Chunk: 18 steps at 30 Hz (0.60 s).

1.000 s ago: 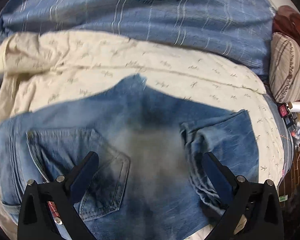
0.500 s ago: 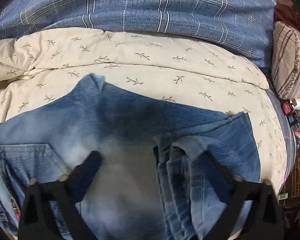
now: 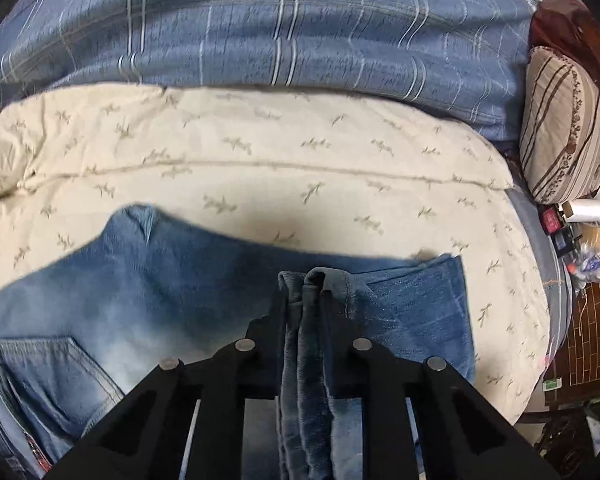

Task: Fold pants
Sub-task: 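Pinch the folded leg edge with the left gripper to align it, then open both grippers and lift them away from the folded jeans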

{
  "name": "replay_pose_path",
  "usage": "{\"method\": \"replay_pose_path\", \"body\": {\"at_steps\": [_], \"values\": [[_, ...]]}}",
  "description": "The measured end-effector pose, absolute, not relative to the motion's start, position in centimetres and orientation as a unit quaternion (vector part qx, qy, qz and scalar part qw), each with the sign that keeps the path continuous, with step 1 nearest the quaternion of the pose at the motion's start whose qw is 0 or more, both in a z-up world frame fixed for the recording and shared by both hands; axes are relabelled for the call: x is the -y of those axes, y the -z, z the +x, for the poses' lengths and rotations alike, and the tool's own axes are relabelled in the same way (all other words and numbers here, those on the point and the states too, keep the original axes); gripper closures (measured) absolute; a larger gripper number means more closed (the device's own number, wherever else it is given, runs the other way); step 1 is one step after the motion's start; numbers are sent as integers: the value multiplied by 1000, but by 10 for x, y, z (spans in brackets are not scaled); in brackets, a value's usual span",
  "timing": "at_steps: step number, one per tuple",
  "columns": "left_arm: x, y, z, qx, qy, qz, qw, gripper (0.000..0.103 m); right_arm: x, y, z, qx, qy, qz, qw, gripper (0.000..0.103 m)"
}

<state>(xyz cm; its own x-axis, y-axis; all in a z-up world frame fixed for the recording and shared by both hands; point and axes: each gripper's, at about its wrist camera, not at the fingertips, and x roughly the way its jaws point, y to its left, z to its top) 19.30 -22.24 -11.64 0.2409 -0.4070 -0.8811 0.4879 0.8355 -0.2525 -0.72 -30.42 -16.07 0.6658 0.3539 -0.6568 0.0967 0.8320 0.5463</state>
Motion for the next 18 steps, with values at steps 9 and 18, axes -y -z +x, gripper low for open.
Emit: {"method": "replay_pose_path", "body": {"at_steps": [9, 18], "values": [[201, 128, 183, -550, 251, 52, 794, 85, 281, 165, 9, -416, -75, 234, 876, 30], [211, 112, 138, -510, 275, 120, 806, 41, 337, 142, -17, -317, -16, 298, 900, 30]]}}
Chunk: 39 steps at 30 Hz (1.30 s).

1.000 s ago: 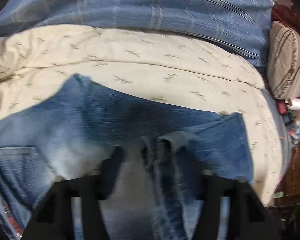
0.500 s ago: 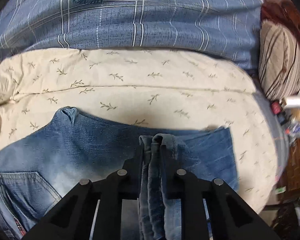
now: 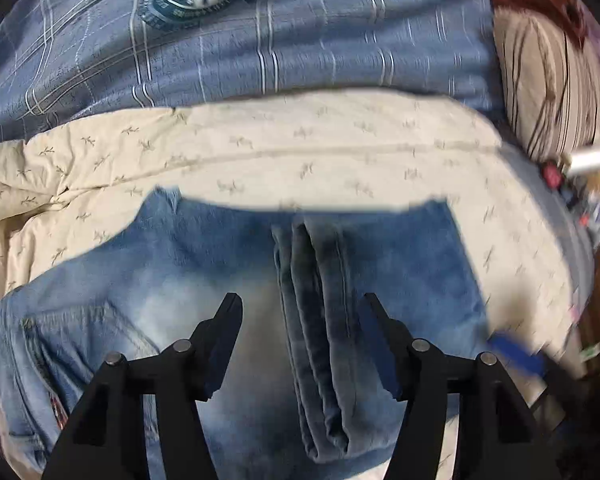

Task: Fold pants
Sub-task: 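Open both grippers and lift them away from the folded jeans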

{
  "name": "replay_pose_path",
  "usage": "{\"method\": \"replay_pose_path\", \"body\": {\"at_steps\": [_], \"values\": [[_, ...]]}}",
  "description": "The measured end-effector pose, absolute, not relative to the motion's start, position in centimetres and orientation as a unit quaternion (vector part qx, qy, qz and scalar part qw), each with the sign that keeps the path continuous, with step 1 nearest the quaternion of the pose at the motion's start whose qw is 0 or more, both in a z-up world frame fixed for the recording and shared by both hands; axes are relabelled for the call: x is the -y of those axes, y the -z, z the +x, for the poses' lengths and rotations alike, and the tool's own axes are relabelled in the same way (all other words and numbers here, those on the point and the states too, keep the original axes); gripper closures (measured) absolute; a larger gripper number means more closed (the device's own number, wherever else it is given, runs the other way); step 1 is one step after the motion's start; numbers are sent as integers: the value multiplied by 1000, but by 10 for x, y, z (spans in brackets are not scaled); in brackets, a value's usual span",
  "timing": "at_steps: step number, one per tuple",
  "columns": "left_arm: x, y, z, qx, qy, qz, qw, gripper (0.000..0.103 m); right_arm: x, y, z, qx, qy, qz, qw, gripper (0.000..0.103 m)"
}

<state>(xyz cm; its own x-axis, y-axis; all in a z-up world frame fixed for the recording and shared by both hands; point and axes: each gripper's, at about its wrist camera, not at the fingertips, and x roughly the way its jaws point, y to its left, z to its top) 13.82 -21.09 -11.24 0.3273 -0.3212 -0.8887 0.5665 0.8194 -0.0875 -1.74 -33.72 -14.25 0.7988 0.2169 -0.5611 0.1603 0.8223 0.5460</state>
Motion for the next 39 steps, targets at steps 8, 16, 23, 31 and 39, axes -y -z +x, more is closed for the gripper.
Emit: {"method": "replay_pose_path", "body": {"at_steps": [8, 16, 23, 31, 39], "values": [[184, 145, 93, -509, 246, 144, 813, 39, 350, 150, -6, -319, -14, 350, 881, 30], [141, 131, 85, -526, 257, 40, 810, 39, 343, 173, 4, -382, -3, 340, 860, 31], [22, 99, 63, -472, 195, -15, 860, 39, 320, 153, 1, -348, 21, 270, 897, 31], [-78, 95, 64, -453, 101, -80, 882, 37, 276, 166, 23, -389, 47, 187, 901, 31], [-99, 111, 71, -456, 76, -119, 879, 28, 251, 171, 20, -382, 72, 98, 916, 30]]}}
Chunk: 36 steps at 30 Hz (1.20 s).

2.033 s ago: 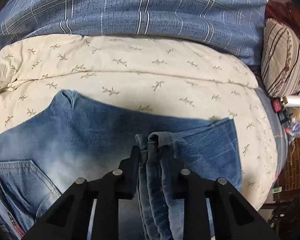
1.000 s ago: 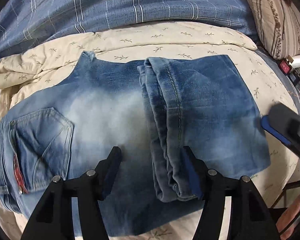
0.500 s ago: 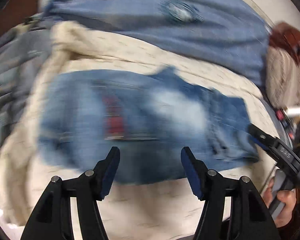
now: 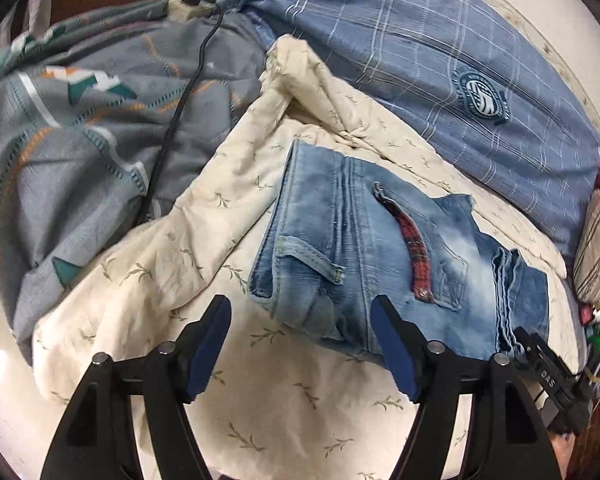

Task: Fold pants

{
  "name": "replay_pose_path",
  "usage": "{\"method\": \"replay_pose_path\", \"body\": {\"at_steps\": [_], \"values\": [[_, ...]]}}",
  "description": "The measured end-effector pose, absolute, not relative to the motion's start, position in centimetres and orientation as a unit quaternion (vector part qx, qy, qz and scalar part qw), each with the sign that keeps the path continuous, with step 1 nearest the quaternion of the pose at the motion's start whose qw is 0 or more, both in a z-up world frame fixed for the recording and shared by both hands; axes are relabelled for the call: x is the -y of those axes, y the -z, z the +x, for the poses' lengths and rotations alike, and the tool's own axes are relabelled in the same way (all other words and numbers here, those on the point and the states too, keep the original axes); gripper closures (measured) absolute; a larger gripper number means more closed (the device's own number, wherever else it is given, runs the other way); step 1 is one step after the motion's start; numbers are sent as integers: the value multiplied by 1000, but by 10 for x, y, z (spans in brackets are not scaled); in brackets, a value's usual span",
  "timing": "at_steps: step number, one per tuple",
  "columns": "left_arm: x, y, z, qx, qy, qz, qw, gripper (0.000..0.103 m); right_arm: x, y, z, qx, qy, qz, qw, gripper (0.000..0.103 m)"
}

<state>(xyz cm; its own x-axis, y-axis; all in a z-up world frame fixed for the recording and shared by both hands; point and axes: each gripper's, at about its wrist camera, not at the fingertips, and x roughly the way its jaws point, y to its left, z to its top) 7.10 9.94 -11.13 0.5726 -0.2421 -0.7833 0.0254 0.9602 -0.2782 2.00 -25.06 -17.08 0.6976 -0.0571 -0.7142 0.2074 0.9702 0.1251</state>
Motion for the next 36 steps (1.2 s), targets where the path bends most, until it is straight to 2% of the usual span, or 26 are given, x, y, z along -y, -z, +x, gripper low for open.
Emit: {"method": "replay_pose_path", "body": {"at_steps": [5, 8, 11, 25, 36], "values": [[-87, 134, 91, -479, 80, -120, 866, 25, 249, 159, 10, -351, 64, 115, 927, 30], [-72, 159, 103, -525, 92, -102, 840, 22, 242, 156, 13, -343, 66, 106, 931, 30], [-72, 157, 102, -516, 92, -113, 844, 21, 238, 167, 23, -374, 66, 100, 920, 30], [-140, 120, 86, -482, 70, -250, 836, 21, 267, 141, 12, -335, 53, 185, 922, 30], [-122, 143, 103, -501, 65, -317, 802, 18, 306, 138, -9, -323, 42, 276, 904, 30]]}}
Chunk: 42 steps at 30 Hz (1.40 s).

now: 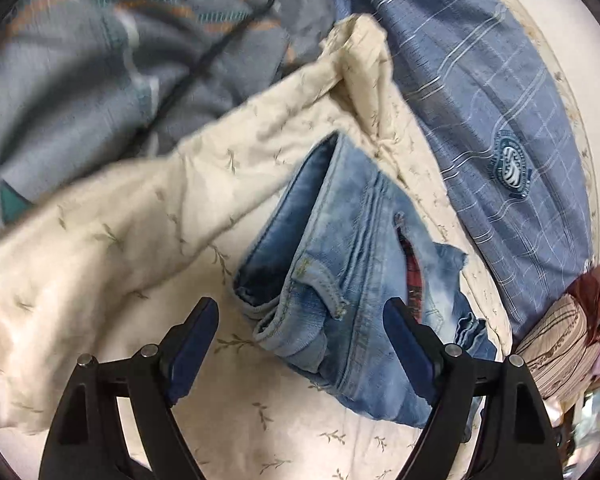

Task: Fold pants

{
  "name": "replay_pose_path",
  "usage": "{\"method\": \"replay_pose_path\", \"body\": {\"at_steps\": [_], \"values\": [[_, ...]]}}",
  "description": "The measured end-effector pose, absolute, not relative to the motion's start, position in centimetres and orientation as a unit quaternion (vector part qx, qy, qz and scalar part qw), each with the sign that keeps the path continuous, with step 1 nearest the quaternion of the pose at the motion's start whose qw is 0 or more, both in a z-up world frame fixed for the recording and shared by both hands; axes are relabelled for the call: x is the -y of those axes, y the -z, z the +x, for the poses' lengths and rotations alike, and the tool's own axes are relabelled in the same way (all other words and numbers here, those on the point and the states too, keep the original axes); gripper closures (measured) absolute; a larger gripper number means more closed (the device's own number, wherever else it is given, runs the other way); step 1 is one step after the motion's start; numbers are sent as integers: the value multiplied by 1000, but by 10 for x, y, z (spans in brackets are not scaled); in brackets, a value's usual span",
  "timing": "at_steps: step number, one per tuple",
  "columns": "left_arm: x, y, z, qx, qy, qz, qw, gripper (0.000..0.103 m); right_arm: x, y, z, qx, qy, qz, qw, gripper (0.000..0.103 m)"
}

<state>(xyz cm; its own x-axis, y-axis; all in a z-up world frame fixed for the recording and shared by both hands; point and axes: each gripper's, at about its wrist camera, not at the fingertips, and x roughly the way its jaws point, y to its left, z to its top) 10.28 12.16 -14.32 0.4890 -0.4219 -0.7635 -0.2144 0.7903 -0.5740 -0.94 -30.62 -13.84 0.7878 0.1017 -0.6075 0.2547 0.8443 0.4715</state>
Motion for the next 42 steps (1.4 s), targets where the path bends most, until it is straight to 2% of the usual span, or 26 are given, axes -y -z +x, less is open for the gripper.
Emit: {"method": "replay_pose_path", "body": {"at_steps": [5, 9, 11, 13, 16, 19, 21, 22, 23, 27, 30, 31, 32, 38, 42], "values": [[-110, 168, 119, -519, 83, -337, 781, 18, 307, 140, -10, -327, 39, 276, 903, 30], [-101, 162, 118, -504, 89, -326, 795, 19, 302, 141, -6, -332, 34, 271, 903, 30], [-101, 160, 119, -504, 84, -320, 798, 38, 298, 142, -4, -334, 31, 266, 904, 30], [-106, 159, 117, -500, 82, -319, 801, 50, 295, 143, -2, -338, 29, 261, 904, 30], [-107, 151, 114, -491, 86, -314, 808, 56, 293, 145, 0, -343, 27, 260, 902, 30], [-101, 141, 114, -482, 88, -291, 822, 56, 291, 147, 2, -347, 28, 262, 900, 30], [-95, 145, 118, -493, 81, -284, 818, 46, 290, 148, 2, -350, 26, 261, 899, 30], [-95, 150, 121, -501, 79, -290, 812, 31, 289, 148, 2, -350, 25, 260, 900, 30], [-97, 156, 123, -508, 79, -301, 803, 24, 289, 148, 2, -350, 25, 259, 900, 30], [-98, 163, 122, -497, 76, -311, 806, 24, 290, 149, 1, -353, 27, 259, 899, 30], [-97, 160, 121, -493, 69, -294, 816, 47, 293, 151, 2, -357, 25, 270, 894, 30], [-99, 157, 119, -487, 62, -295, 820, 58, 294, 151, 3, -356, 23, 272, 894, 30], [-100, 155, 119, -483, 63, -297, 821, 61, 293, 150, 3, -354, 21, 270, 895, 30], [-96, 141, 116, -467, 73, -277, 836, 69, 269, 146, 6, -355, -22, 225, 907, 30], [-91, 134, 117, -464, 72, -259, 844, 68, 258, 167, 19, -415, -8, 190, 890, 32]]}}
